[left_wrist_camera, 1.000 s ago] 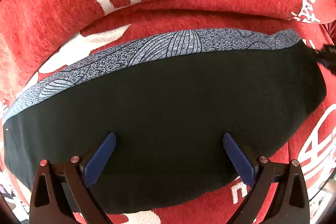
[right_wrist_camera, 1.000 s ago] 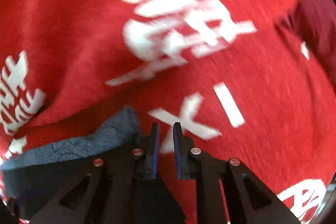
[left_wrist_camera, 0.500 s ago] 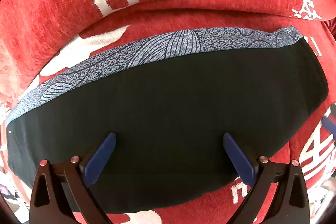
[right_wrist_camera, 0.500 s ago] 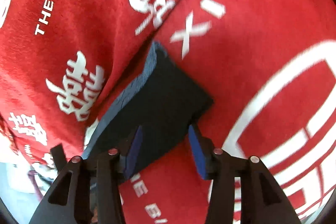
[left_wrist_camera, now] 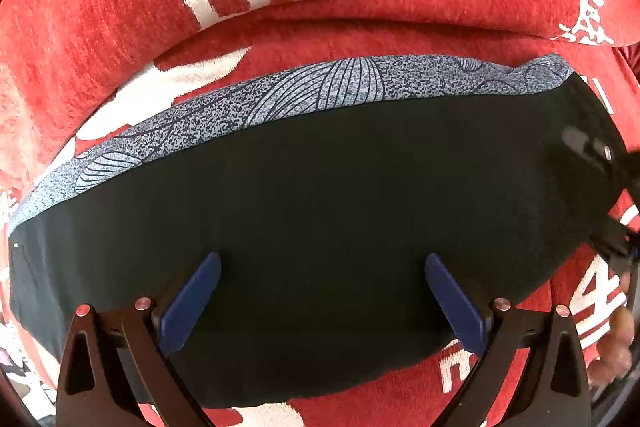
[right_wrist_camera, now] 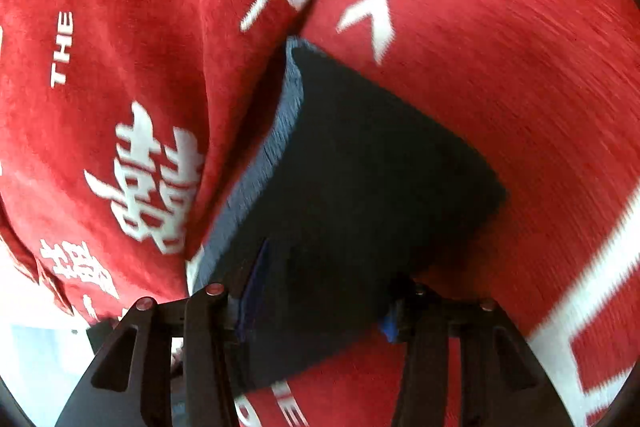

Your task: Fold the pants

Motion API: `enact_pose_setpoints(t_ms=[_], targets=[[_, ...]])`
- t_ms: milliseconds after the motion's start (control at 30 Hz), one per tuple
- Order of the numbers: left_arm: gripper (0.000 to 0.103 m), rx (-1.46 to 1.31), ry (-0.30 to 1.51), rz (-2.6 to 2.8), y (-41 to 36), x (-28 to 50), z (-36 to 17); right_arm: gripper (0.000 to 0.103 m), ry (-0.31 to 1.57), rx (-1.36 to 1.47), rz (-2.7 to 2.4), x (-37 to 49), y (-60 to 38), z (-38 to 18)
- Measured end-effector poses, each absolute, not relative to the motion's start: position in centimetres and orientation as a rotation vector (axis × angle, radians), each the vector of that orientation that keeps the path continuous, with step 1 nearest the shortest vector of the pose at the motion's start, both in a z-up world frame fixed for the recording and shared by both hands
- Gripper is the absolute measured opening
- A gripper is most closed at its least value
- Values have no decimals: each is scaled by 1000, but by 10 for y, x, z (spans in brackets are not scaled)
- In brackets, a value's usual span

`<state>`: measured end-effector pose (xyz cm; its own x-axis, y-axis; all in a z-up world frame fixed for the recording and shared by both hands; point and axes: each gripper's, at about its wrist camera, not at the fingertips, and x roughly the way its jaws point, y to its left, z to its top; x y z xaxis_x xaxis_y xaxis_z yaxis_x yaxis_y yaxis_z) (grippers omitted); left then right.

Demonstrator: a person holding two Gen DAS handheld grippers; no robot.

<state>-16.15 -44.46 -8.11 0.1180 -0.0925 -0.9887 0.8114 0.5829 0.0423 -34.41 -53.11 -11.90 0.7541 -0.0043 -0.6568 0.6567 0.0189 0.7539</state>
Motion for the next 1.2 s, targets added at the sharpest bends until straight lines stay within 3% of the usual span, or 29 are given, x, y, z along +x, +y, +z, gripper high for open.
enact_pose_setpoints(t_ms=[67,133,167,367,500,867,1200], targets=[[103,705,1288,-749,-444,-163,-82,52,517,1529,-566,-338,-539,-124],[103,710,1292,-751,-445,-163,-82,32,539,1555,-573,-332,-544,-127],[102,711,1294,-752,-445,-163,-82,12,567,1556,-578,-330,-546,-127],[102,636,1229,-776,-457,-159,-58,12,553,1451,-523,-330,-539,-84],[102,652,1277,-743,-462,-165,-72,12,569,1346,-499,-321,-531,-51],[103,649,1273,-857,-456,-159,-85,12,776,930,-430,-248,-471,20],[103,460,1185,-766,-337,-57,-26,14,926,561,-540,-171,-394,51]])
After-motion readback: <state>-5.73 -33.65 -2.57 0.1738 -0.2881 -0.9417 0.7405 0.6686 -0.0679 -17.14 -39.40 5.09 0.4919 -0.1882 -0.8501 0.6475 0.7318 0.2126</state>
